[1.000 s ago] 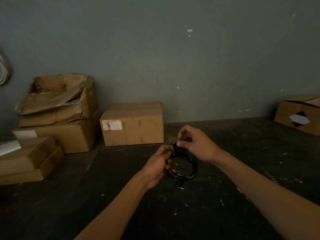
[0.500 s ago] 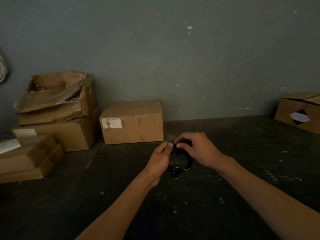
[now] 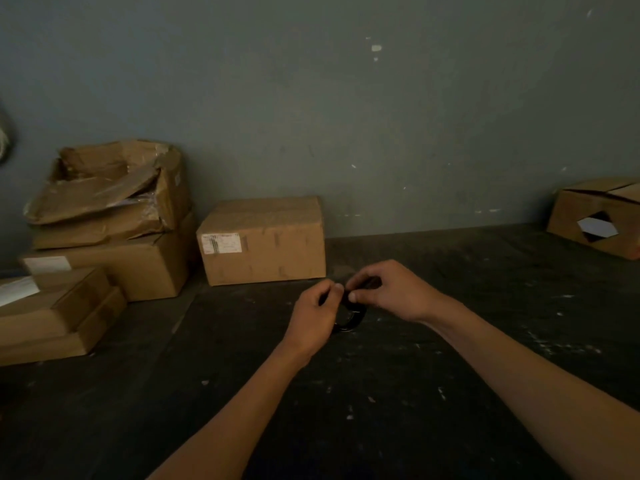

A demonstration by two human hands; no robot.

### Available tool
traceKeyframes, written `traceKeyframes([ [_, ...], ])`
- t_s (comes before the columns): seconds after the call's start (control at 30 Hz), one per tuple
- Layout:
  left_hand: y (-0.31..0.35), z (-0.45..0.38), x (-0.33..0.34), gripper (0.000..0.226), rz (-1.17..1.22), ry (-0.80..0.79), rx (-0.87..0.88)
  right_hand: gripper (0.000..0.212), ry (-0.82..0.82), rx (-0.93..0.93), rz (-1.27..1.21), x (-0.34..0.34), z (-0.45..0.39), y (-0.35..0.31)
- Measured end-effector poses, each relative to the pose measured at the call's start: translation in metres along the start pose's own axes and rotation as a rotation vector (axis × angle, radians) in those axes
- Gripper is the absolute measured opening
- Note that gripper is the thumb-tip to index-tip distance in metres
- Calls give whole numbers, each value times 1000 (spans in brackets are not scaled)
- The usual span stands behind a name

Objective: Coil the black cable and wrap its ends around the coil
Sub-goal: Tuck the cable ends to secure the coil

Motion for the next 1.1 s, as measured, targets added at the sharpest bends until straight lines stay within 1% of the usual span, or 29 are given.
traceKeyframes([
  [0.07, 0, 1, 0, 30, 10, 7, -12, 19, 61, -6, 35, 2, 1, -1],
  [0.13, 0, 2, 1, 30, 100, 32, -80, 17, 151, -47, 81, 4, 4, -5],
  [0.2, -1, 2, 2, 31, 200, 57, -153, 15, 228, -129, 124, 6, 9, -10],
  [0.27, 0, 2, 0, 31, 203, 49, -161, 15, 246, -169, 122, 8, 11, -12],
  [0.33, 3, 2, -3, 30, 127, 23, -113, 16, 195, -99, 46, 9, 7, -6],
  [0.43, 12, 3, -4, 30, -61, -43, 57, 15, 45, 81, -171, 13, 3, 6],
  [0.5, 12, 3, -4, 28, -175, -88, 144, 11, 17, 103, -200, 13, 4, 8],
  [0.53, 11, 3, -4, 26, -200, -103, 152, 9, 10, 94, -195, 14, 5, 8],
  [0.6, 8, 2, -5, 26, -169, -101, 98, 7, 17, 63, -191, 15, 8, 5],
  [0.63, 6, 2, -5, 27, -102, -73, 36, 8, 38, 35, -179, 15, 8, 3],
  [0.73, -4, 4, 0, 29, 207, 40, -198, 18, 108, -90, -85, 16, 10, -5],
  [0.77, -6, 5, 1, 30, 266, 65, -252, 19, 110, -131, -79, 17, 11, -7],
  [0.83, -12, 4, -4, 31, 317, 130, -303, 18, 73, -190, -123, 19, 16, -9],
  [0.93, -16, 2, -16, 33, 343, 238, -297, 17, 3, -201, -174, 23, 19, -6],
  [1.03, -16, -1, -20, 32, 267, 271, -210, 4, -50, -120, -302, 27, 16, 1],
  [1.1, -14, -4, -21, 31, 170, 263, -106, 15, -87, -2, -444, 32, 14, 5],
])
Point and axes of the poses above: each hand's wrist, its own z-axis away from the middle knuckle, its own x-axis out of the palm, y = z × x, the point moved 6 cm from there along -z, towards the middle knuckle, and after that the axes turned 10 degrees about x, right-handed, at the moved point
